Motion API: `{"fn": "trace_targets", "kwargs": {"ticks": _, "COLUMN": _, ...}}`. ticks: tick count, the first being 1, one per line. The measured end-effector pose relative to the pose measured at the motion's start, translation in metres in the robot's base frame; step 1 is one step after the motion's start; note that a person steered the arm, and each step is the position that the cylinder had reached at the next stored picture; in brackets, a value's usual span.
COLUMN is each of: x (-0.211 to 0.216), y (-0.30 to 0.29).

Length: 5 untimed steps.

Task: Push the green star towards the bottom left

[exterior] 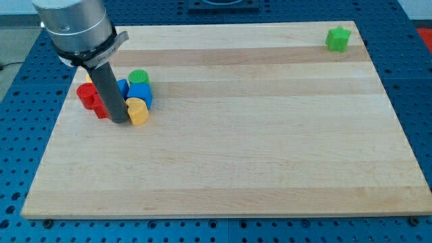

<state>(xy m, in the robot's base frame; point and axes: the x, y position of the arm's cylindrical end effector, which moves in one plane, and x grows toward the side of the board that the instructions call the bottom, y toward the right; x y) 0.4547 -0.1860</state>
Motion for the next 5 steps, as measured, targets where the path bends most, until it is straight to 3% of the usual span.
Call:
{"fn": "trace_targets", "kwargs": {"ticks": 4, "x": 0.024, "y": 0.001}}
{"fn": "trace_targets", "kwargs": {"ticks": 5, "x": 0.056, "y": 0.059}}
